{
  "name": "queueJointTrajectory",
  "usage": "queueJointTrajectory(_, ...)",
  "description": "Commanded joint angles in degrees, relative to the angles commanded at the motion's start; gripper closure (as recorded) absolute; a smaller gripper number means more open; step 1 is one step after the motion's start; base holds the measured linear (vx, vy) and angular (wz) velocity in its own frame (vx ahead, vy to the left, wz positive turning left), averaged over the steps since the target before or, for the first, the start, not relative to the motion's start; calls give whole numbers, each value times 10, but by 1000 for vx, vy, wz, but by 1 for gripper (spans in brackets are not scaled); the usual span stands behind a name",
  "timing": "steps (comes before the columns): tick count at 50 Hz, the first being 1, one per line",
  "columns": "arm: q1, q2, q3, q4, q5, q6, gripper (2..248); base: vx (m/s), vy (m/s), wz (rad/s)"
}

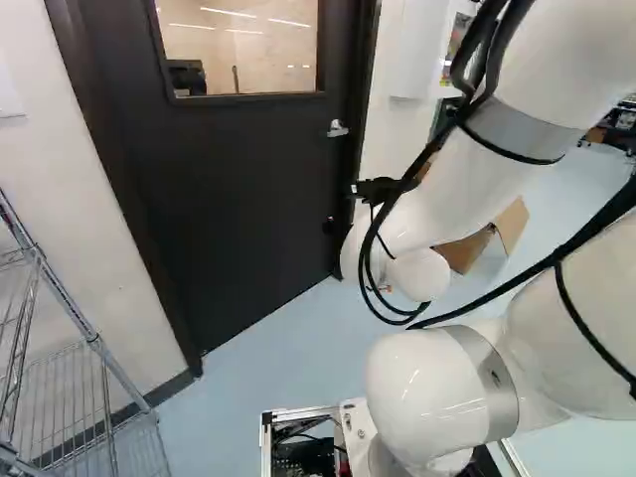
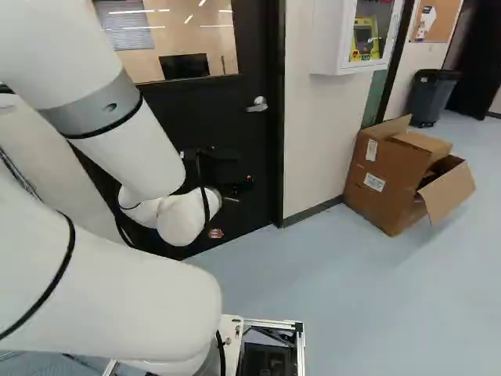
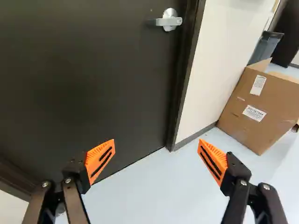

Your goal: Open the door and move inside

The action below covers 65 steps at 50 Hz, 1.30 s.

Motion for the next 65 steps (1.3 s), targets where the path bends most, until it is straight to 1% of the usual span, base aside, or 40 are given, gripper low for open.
queueJointTrajectory(40,0,0,0,0,0,0,3,148,-11,174)
queueJointTrajectory(65,0,0,0,0,0,0,3,144,-17,9)
